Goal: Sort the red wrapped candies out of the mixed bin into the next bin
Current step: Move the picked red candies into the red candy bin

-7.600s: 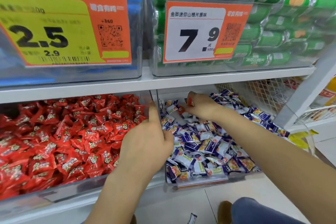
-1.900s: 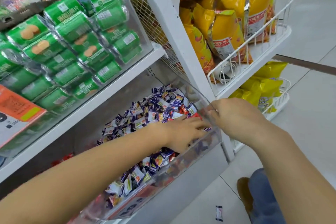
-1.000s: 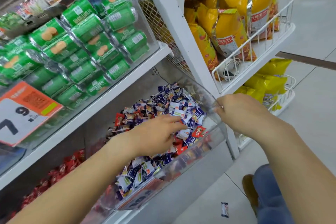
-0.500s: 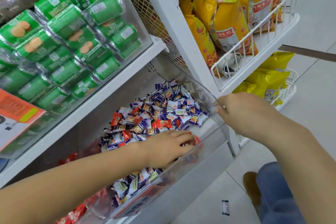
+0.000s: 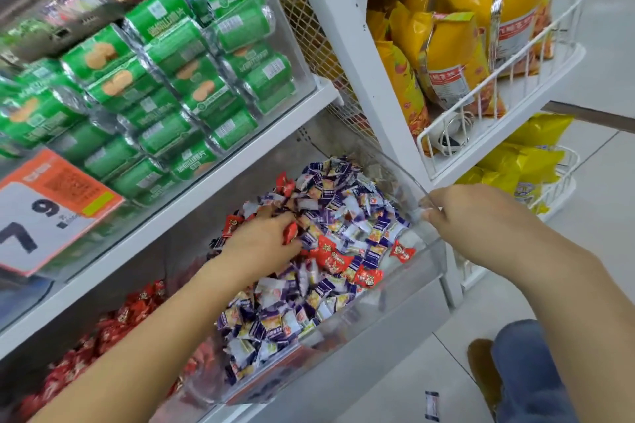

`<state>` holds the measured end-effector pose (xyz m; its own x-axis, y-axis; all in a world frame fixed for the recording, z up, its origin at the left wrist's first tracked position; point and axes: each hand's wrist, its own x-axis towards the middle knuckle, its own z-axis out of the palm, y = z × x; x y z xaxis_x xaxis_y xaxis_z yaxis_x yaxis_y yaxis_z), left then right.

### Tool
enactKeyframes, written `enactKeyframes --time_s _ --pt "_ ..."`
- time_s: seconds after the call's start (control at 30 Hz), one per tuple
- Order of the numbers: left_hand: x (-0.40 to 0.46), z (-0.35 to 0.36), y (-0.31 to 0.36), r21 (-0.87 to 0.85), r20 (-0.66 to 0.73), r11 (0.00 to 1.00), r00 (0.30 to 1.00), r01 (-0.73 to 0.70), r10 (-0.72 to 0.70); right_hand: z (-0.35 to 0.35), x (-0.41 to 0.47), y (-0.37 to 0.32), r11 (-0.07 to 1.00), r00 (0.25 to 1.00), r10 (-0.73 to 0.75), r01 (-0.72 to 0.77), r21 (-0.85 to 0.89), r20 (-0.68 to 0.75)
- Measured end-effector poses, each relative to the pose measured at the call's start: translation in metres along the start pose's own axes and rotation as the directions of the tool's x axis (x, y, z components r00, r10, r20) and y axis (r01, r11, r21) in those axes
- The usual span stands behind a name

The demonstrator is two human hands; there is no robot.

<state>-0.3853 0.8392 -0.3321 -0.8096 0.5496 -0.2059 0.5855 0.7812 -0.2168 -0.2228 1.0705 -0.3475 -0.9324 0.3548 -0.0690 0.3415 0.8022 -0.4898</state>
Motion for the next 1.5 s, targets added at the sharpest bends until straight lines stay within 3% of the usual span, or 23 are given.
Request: enactKeyframes --time_s 0.1,0.2,0.3,0.37,0.5,0.57,0.73,0.97,1.23,1.37,1.5 --pt "-0.037 0.005 -0.013 -0.185 0.048 0.983 0.999 -0.001 0.010 -0.001 -0.003 -0.004 0.998 0.998 0.043 -0.044 -0.034 -0.039" --pt "-0.071 0.010 -0.008 -0.311 0.031 0.950 0.999 -0.007 0.018 -0.006 -0.008 -0.014 0.999 0.971 0.034 -0.038 -0.012 -0.238" --pt "-0.085 0.011 -0.005 -0.447 -0.162 0.894 0.983 0.001 -0.082 -0.010 -0.016 -0.026 0.992 0.878 -0.050 0.100 0.080 -0.477" --pt "-0.089 0.010 -0.007 -0.508 -0.293 0.861 0.935 0.023 -0.198 -0.006 -0.023 -0.034 0.978 0.849 -0.120 0.190 0.085 -0.515" --pt "-0.093 0.004 -0.014 -0.642 -0.342 0.763 0.859 0.083 -0.382 0.008 -0.029 -0.041 0.957 0.914 -0.172 0.243 0.158 -0.368" --pt "-0.090 0.006 -0.016 -0.628 -0.352 0.771 0.845 0.105 -0.402 0.010 -0.021 -0.047 0.953 0.946 -0.165 0.225 0.201 -0.279" --pt "-0.083 0.009 -0.016 -0.609 -0.255 0.783 0.903 0.127 -0.345 0.021 0.015 -0.078 0.960 0.961 -0.263 0.269 -0.075 0.083" --pt "-0.096 0.006 -0.041 -0.583 0.027 0.795 0.982 0.169 -0.189 0.076 0.029 -0.096 0.932 0.913 -0.333 0.356 -0.061 0.236" --pt "-0.097 0.020 -0.035 -0.493 0.128 0.864 0.991 0.100 -0.041 0.088 0.039 -0.099 0.906 0.882 -0.347 0.403 -0.130 0.318" --pt "-0.097 0.021 -0.032 -0.541 -0.039 0.837 0.992 0.083 -0.124 0.079 0.036 -0.098 0.927 0.904 -0.332 0.366 -0.084 0.270" --pt "-0.099 0.016 -0.038 -0.648 -0.103 0.752 0.964 0.123 -0.247 0.062 0.034 -0.093 0.963 0.960 -0.269 0.269 0.012 0.079"
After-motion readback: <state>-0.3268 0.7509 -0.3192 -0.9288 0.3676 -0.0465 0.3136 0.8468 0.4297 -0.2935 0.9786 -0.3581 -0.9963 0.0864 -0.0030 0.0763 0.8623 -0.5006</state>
